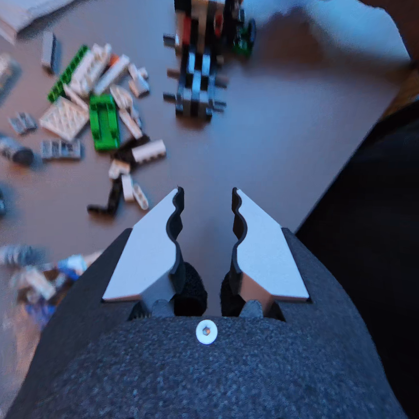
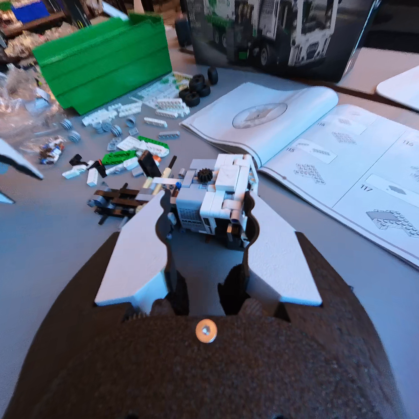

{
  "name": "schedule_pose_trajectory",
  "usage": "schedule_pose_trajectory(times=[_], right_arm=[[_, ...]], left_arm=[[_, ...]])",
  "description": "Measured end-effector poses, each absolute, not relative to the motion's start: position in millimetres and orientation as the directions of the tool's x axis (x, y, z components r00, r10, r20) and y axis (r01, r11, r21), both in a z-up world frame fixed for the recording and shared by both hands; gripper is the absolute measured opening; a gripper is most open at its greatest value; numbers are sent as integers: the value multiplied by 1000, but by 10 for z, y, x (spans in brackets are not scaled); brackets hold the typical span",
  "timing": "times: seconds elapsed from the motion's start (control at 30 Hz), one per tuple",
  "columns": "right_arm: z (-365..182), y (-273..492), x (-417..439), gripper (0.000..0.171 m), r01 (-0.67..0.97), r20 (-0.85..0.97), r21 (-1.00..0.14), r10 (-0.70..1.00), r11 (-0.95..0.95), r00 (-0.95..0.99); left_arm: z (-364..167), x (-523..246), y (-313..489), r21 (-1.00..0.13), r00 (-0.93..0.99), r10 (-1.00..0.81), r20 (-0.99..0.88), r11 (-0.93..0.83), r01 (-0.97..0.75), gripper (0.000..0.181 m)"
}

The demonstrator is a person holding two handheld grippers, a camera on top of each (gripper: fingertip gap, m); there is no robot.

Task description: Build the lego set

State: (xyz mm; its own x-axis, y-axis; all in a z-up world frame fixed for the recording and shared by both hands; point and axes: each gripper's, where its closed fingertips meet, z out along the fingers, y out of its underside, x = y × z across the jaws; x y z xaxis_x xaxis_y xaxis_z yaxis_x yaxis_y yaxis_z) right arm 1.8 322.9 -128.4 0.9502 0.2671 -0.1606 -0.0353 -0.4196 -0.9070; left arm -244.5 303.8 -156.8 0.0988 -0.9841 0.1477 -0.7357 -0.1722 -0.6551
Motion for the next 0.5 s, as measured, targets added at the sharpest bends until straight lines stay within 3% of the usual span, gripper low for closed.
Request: schedule_pose_trajectory(times=[0.27, 0.33, 0.5], right_arm=[[-834, 2880, 23, 59, -52, -109, -965, 213, -256, 971], [-838, 2823, -48, 57, -51, -105, -969, 217, -240, 970], [-994, 2771, -221, 56, -46, -110, -957, 212, -285, 971]], left_arm=[[-1786, -3330, 2616, -614, 142, -964, 223, -252, -748, 37], [-1809, -3425, 2682, -597, 132, -979, 158, -201, -777, 35], [-1853, -3462, 2583, -620, 62, -975, 214, -184, -763, 34]])
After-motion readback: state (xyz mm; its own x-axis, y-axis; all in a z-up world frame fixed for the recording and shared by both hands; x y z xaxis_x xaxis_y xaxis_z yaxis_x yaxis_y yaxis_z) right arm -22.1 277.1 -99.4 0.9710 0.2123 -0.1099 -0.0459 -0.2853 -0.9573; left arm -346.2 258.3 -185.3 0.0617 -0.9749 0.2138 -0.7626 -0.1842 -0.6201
